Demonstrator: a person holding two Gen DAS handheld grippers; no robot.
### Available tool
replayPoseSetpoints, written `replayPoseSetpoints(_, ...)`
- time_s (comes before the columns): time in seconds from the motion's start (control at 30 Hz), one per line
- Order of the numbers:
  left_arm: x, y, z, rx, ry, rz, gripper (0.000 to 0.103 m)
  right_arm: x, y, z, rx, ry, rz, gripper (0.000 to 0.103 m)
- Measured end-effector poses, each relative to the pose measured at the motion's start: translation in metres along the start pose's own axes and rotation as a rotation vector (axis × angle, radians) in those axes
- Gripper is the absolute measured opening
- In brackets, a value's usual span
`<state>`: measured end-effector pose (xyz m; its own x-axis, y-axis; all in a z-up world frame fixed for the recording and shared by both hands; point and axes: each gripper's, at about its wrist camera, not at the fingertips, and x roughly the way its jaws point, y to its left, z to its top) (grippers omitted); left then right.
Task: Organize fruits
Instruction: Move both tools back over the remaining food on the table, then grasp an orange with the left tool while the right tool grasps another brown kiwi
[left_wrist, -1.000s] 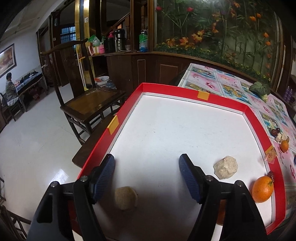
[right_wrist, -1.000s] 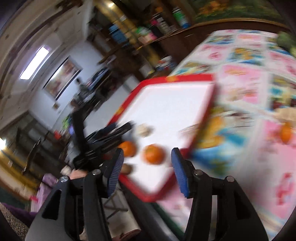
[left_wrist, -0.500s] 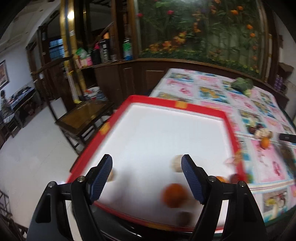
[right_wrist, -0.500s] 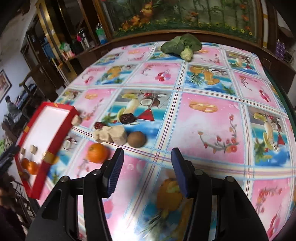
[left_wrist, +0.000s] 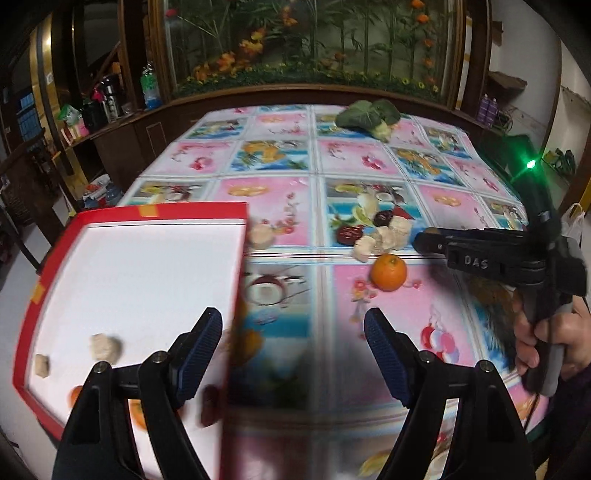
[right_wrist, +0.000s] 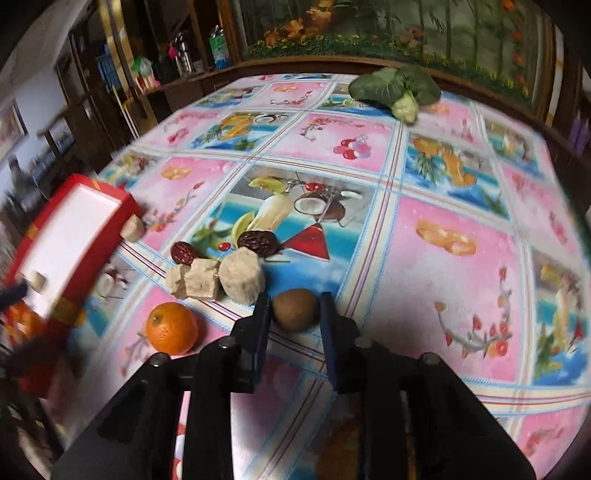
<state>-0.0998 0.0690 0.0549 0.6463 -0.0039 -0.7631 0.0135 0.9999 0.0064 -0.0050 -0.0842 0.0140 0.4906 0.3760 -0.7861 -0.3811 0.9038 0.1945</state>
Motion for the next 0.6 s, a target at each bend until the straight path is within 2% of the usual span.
replayPoseSetpoints(0.2,0.032,-0.034,0.012,-0.011,0.043,-0.007,0.079,-0.024,-0.048,0.005,0.238,-0.052,0.122,0.028)
replayPoseSetpoints(0.27,0.042,-0.041,0.015,-0.016,0.055,-0.008,0.079,-0.032,-0.058,0.005,0.298,-0.078,0.130,0.028)
replayPoseSetpoints(0.47,0.054,-0.058,0.021,-0.007,0.056,-0.005,0.078,-0.037,-0.062,0.007,0.333,-0.092,0.145,0.028)
replayPoseSetpoints(0.53,0.059,-0.060,0.022,-0.007,0.067,-0.003,0.061,-0.039,-0.059,0.007,0.324,-0.095,0.159,0.028)
replayPoseSetpoints(0.6,0.063,-0.061,0.022,-0.010,0.086,-0.021,0.057,-0.042,-0.057,0.007,0.311,-0.103,0.159,0.028)
